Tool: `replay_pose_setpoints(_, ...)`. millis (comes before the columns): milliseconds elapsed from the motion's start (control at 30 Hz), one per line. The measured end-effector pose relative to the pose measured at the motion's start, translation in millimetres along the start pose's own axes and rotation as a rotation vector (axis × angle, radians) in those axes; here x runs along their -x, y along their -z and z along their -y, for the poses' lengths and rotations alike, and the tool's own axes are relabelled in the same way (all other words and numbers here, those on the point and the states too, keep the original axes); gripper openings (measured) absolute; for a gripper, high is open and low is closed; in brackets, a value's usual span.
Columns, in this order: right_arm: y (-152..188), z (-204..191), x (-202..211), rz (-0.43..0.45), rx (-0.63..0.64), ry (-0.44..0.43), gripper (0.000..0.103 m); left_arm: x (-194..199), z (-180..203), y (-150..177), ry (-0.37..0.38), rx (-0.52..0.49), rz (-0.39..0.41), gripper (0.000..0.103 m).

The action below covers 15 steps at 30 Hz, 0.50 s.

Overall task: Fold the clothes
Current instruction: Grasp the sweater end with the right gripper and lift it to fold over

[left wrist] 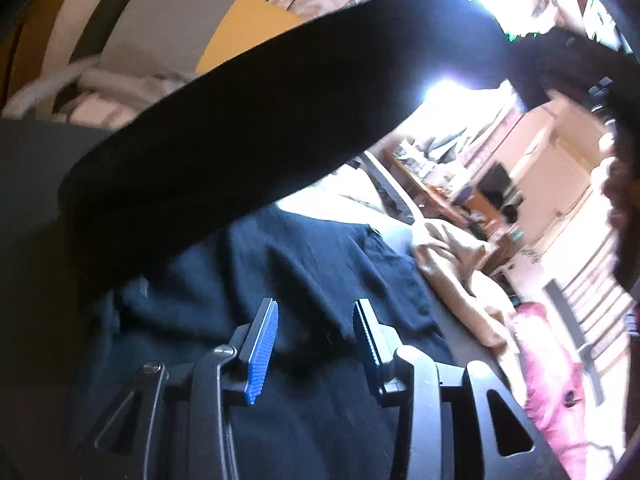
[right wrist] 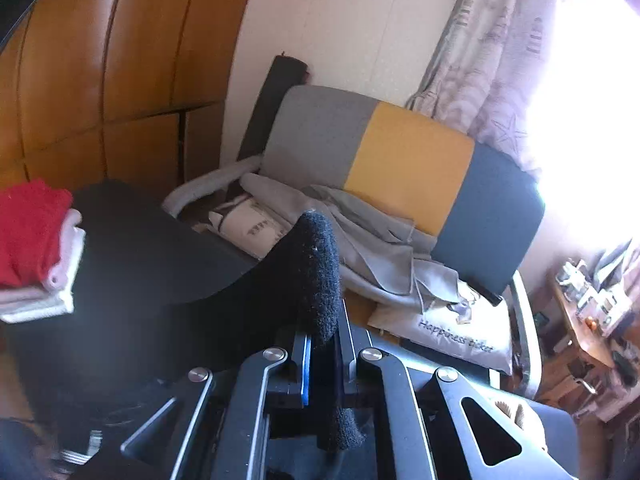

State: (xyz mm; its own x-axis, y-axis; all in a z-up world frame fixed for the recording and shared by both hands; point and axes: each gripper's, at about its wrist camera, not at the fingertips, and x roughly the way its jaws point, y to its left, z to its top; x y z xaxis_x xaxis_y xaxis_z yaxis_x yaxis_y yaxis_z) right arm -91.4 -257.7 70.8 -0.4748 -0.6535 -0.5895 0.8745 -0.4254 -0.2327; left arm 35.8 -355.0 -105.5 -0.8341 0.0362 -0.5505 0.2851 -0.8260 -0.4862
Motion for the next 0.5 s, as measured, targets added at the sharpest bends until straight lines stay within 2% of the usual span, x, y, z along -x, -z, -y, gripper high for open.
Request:
replay_pose_setpoints(100, 6.6, 12.2, -1.0, -0.020, -0.043, -0.012, 0.009, -13.5, -10.1, -9.3, -0.114, -0.018, -0.010, 0.039)
replay_pose_setpoints(200, 34.6, 29.7, -12.8, -0.072, -0.108, -0.008, 0.009, -9.9, -34.6, -9.7, -0.190, 0.023, -0.011, 0.039)
replay_pose_setpoints(333, 95.8, 61.8, -45.3, -0.204, -0.215, 0.008, 0.009, 6.1, -63.4, -1.0, -0.197, 0.087, -0.014, 0.039)
replay_pose_setpoints(433, 142.8, 80.7, -74.2, -0.308, -0.311, -0.015, 0.011, 11.5, -71.8, 9.1, -0.217, 0.086, -0.030, 0.039)
replay_pose_setpoints(500, 174.3, 93.8, -84.0, -0.340, -0.408, -0.041, 0.011, 15.0, -81.4, 15.5, -0.214, 0.123, -0.036, 0.039)
